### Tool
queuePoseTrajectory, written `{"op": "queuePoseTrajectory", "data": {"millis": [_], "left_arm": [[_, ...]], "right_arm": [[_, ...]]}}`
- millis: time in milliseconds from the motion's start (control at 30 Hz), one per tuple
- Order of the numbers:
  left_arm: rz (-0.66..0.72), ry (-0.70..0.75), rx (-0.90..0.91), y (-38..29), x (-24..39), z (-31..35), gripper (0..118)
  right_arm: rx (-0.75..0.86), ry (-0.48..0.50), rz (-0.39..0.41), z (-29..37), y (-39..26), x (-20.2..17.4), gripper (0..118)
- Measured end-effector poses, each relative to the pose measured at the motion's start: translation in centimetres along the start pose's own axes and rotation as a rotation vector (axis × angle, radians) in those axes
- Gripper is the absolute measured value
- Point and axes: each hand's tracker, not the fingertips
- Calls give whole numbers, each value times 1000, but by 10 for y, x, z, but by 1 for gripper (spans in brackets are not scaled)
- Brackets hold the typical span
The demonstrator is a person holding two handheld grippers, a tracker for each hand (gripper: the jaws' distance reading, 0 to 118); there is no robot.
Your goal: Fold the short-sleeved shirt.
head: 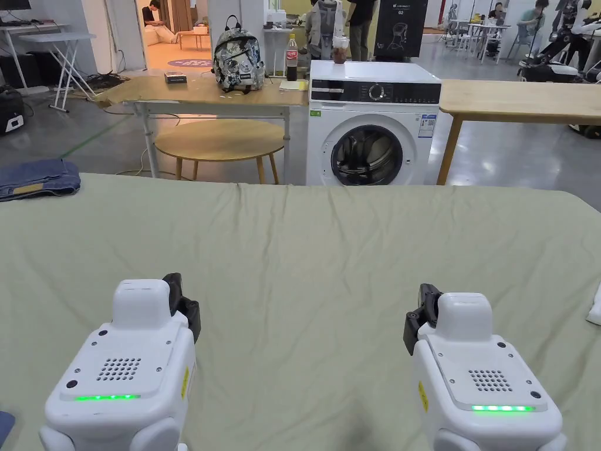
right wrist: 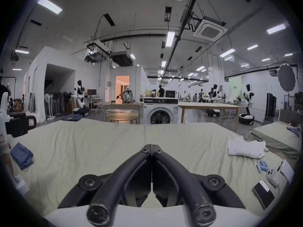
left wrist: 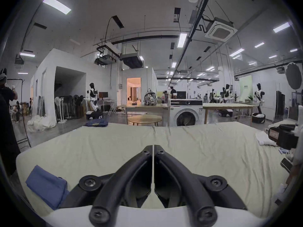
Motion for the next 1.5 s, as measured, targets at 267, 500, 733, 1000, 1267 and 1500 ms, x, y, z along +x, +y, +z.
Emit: {"op": "queuePoseTrajectory", "data": {"millis": [267,500,733,1000,1267,1500], "left_arm": [[-17,13,12,4,-4,-5,0],[-19,14,18,7,-7,-8,0],[5,31,2,7,-11,-11,63],[-4,21,-3,6,-11,-13,79],[-14,14,2,10,-10,-14,80],[21,8,-10,11,-12,-17,80]], "right_arm": [[15,0,-2,0,2,2,0],[13,3,7,-3,5,2,0],[5,-3,2,-6,2,2,64],[1,-35,-11,-9,2,8,93],[11,-25,-38,-9,8,12,102],[-17,-58,-31,-13,19,3,102]]}}
